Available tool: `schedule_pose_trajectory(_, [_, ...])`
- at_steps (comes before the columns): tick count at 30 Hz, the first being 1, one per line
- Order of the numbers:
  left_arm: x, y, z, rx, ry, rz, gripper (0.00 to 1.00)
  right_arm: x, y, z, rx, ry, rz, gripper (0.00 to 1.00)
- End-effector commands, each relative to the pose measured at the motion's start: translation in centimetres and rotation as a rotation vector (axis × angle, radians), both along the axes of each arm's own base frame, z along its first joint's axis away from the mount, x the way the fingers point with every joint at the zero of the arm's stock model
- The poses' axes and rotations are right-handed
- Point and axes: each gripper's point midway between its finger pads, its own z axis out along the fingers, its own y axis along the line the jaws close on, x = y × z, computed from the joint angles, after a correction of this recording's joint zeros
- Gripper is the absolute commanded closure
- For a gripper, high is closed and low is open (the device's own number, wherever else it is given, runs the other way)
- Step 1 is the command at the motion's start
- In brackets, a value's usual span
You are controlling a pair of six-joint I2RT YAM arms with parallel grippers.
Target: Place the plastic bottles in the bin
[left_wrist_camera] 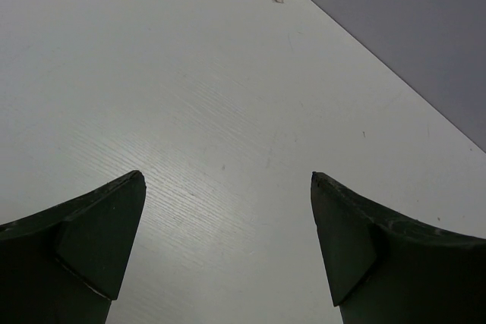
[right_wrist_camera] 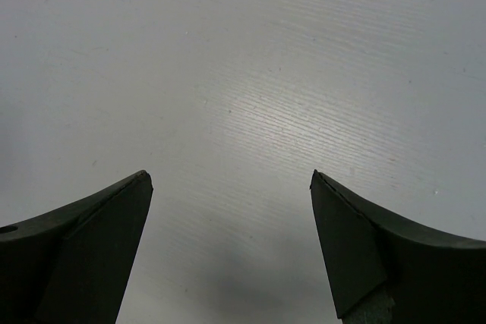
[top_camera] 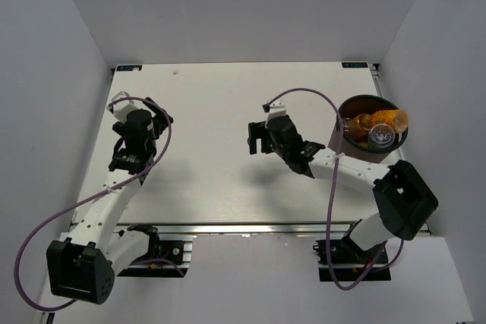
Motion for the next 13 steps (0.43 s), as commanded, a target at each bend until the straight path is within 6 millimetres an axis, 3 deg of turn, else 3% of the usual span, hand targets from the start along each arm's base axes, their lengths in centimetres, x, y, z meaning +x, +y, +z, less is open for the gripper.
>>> schedule_pose_trajectory(1, [0.2,0.4,-0.5,0.015,0.014,0.018,0.02,1.6,1.7,3.6,0.163,-0.098,-0.071,0.11])
schedule_pose_trajectory(13, [0.6,0.0,-1.4,0.027,0.043,-0.006,0.02,1.0,1.5,3.7,0.175,-0.112,-0.084,0.11])
